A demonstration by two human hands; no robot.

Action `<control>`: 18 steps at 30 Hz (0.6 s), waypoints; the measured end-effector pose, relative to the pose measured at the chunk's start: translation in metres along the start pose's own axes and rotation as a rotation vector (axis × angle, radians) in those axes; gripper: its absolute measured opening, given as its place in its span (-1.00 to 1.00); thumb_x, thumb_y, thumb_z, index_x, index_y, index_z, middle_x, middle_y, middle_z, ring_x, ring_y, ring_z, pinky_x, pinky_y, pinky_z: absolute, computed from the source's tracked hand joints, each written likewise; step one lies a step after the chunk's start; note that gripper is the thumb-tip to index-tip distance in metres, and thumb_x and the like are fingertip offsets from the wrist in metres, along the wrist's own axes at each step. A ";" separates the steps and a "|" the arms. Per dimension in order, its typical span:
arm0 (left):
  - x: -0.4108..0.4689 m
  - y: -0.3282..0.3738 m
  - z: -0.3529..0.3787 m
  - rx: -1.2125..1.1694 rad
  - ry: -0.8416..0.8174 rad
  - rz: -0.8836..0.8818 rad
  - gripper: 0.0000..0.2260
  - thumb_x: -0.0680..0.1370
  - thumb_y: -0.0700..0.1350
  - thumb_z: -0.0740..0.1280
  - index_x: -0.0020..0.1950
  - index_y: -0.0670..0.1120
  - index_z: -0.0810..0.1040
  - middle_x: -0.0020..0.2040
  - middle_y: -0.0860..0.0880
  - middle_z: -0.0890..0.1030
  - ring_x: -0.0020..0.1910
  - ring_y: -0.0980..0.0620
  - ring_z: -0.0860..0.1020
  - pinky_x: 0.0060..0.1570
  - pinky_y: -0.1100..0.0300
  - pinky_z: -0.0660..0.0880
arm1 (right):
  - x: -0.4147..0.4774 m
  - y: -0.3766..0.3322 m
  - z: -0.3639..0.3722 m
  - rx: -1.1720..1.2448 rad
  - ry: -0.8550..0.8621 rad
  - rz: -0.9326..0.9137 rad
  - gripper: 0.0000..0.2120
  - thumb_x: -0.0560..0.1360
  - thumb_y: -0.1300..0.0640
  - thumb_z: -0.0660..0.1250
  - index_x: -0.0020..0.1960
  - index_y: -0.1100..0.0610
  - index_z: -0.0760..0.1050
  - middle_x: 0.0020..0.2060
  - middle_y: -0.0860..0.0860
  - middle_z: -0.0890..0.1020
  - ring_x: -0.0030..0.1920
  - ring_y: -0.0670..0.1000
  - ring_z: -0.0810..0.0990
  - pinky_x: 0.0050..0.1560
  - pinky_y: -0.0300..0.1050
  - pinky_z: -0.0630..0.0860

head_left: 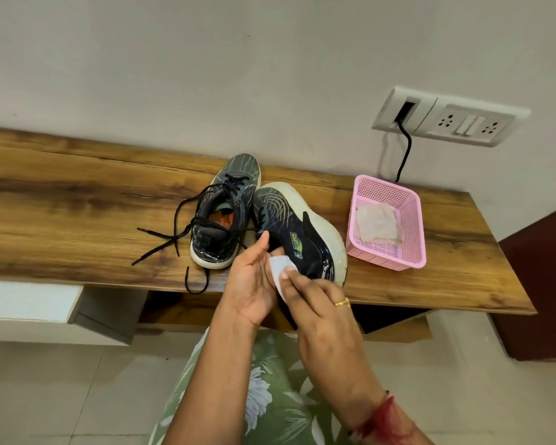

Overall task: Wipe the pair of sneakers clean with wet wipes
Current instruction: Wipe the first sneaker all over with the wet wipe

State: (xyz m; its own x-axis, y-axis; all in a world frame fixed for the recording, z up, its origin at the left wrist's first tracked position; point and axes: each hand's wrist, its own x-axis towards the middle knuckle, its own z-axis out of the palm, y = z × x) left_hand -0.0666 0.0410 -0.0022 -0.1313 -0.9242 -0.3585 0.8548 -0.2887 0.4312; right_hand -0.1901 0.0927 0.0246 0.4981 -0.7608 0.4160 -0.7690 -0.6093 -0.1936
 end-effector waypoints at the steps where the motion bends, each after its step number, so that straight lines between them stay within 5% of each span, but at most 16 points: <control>1: -0.001 0.001 0.000 0.021 0.002 0.012 -0.52 0.62 -0.03 0.09 -0.26 -0.14 0.72 -0.15 -0.12 0.70 -0.15 0.01 0.67 0.11 0.12 0.51 | 0.006 0.007 -0.002 -0.011 0.004 -0.003 -0.54 0.34 0.39 0.20 0.22 0.26 0.51 0.15 0.11 0.58 0.01 0.06 0.40 -0.09 -0.05 0.57; 4: -0.003 0.003 0.004 0.045 -0.013 0.023 -0.43 0.63 -0.02 0.03 -0.41 -0.12 0.67 -0.20 -0.09 0.70 -0.18 0.05 0.67 0.02 0.17 0.55 | 0.018 0.014 -0.004 0.002 0.021 0.065 -0.48 0.27 0.47 0.33 0.22 0.28 0.52 0.15 0.14 0.58 0.01 0.05 0.38 -0.13 -0.04 0.57; 8: -0.003 0.002 0.002 -0.021 0.005 0.039 -0.50 0.62 -0.02 0.08 -0.32 -0.11 0.70 -0.15 -0.13 0.70 -0.16 -0.01 0.68 -0.04 0.09 0.58 | -0.003 -0.004 0.005 0.077 -0.021 0.000 -0.53 0.36 0.36 0.12 0.24 0.27 0.50 0.16 0.12 0.56 0.04 0.03 0.41 -0.03 -0.08 0.57; 13: -0.001 0.000 -0.001 -0.036 0.009 0.060 -0.60 0.57 -0.02 0.15 -0.37 -0.07 0.64 -0.19 -0.11 0.69 -0.20 0.01 0.67 -0.08 0.16 0.60 | 0.010 0.009 0.000 0.128 0.004 0.072 -0.58 0.40 0.38 0.16 0.22 0.26 0.53 0.13 0.11 0.56 0.06 0.02 0.41 0.00 -0.12 0.54; 15: 0.000 0.000 -0.001 -0.070 0.013 0.060 -0.75 0.52 0.00 0.20 -0.17 -0.09 0.61 -0.10 -0.15 0.68 -0.10 -0.04 0.66 0.02 0.07 0.57 | 0.000 -0.001 0.003 0.146 -0.015 0.077 -0.57 0.41 0.33 0.11 0.22 0.24 0.53 0.13 0.07 0.53 0.09 -0.01 0.41 0.09 -0.19 0.48; 18: 0.001 0.001 -0.003 -0.065 0.021 0.075 -0.62 0.52 0.03 0.18 0.22 -0.15 0.52 0.04 -0.17 0.65 0.05 -0.09 0.62 0.14 0.00 0.50 | -0.013 -0.007 -0.005 0.345 -0.019 0.171 -0.49 0.38 0.27 0.04 0.28 0.12 0.48 0.16 -0.10 0.46 0.16 -0.11 0.40 0.25 -0.30 0.34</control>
State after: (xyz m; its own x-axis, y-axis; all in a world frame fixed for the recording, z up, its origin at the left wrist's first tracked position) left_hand -0.0647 0.0404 -0.0046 -0.0563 -0.9370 -0.3447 0.8928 -0.2018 0.4027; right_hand -0.1932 0.1080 0.0251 0.3837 -0.8602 0.3361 -0.6634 -0.5099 -0.5476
